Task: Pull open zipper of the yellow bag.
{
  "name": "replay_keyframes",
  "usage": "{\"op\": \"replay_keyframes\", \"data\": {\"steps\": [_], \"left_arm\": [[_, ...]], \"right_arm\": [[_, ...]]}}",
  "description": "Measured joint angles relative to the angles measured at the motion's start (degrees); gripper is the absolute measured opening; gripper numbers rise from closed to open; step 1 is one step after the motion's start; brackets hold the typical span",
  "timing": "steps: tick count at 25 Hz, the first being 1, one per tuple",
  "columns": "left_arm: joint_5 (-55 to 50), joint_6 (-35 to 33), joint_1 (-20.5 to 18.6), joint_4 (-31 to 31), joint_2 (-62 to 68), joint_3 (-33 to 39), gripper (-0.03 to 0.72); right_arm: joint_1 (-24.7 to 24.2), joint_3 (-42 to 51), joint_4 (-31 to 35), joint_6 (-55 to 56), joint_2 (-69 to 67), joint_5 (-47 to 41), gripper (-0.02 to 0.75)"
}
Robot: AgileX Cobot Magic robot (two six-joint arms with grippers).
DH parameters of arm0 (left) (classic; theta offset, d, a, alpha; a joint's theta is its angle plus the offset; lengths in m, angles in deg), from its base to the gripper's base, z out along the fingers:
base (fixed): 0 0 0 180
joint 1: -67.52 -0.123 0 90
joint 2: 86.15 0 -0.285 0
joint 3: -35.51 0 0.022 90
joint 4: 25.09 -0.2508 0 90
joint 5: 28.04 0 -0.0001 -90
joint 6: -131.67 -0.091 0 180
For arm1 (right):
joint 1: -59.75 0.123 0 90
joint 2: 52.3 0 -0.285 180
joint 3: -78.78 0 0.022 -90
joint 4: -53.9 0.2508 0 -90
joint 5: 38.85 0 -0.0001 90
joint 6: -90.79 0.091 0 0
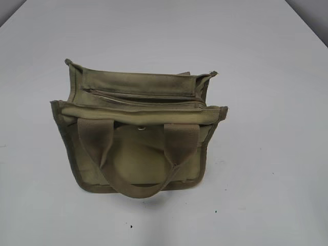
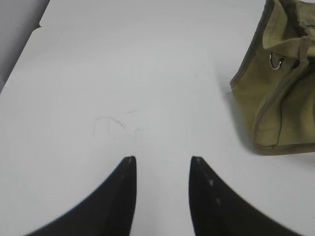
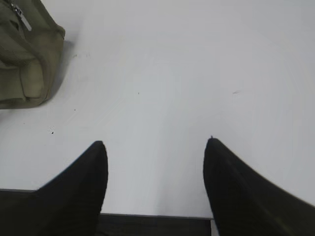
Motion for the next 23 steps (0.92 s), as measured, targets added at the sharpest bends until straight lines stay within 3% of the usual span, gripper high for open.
{"op": "replay_keyframes", "data": {"steps": [23], "left_arm": [[0.0, 0.0, -0.05, 0.0, 0.0, 0.0, 0.247]], "right_arm": [[-0.74, 0.0, 0.0, -0.06, 3.78, 0.06, 0.482]]}}
